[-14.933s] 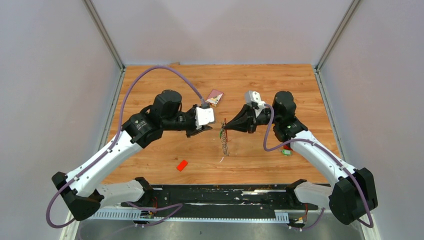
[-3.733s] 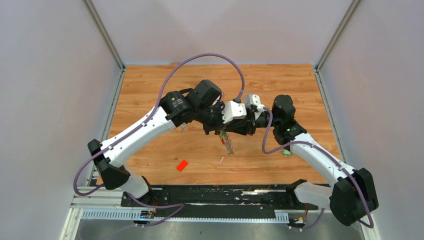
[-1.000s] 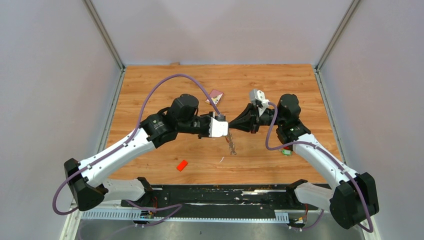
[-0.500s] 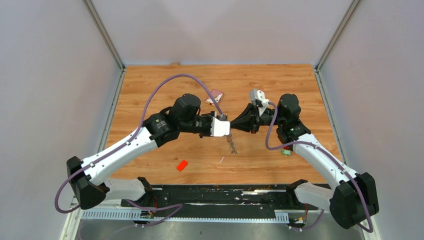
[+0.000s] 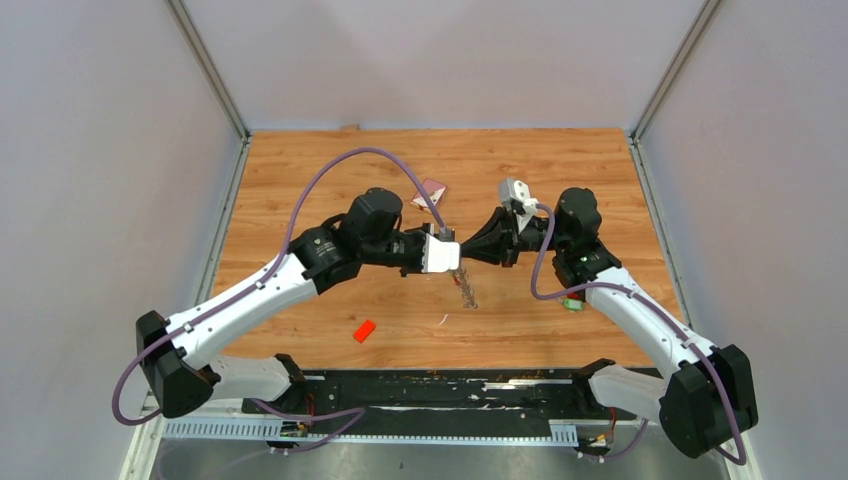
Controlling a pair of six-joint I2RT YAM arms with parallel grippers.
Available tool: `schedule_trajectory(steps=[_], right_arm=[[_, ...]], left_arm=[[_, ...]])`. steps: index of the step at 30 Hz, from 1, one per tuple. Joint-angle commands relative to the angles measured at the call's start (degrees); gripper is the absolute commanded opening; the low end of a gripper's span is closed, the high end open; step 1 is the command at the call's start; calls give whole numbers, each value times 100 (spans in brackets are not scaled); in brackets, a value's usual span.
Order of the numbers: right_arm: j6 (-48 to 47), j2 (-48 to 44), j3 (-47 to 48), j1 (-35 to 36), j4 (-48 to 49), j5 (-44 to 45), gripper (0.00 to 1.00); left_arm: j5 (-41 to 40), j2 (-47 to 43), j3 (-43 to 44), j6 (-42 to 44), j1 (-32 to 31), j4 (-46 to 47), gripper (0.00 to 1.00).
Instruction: Put the keys on the keyring
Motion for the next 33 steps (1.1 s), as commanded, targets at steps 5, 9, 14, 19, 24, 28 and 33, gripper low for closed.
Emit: schedule_trajectory(steps=[5,9,14,19,24,28,33], right_arm=[[353,-55,-3,5,810,47,0],[466,-41,-106,5,1027,73,0],[553,3,-206,11,1230,133,0],[747,33,-278,11,1506,195,0],[792,66,-297,12,1591,212,0],[729,64,-307,5,1550,226,0],[415,46,-245,12,1217,264,0]], left_arm=[[382,222,67,-377,-9,322,7],[374,293,107,-605,-8,442,6],[352,264,106,-842,-2,580,2],[522,232,27,-1151,50,819,0],[829,243,-7,-1490,185,1033,0],[1006,245,39,-1661,273,1072,3],[1021,148,85,-1622,355,986,14]])
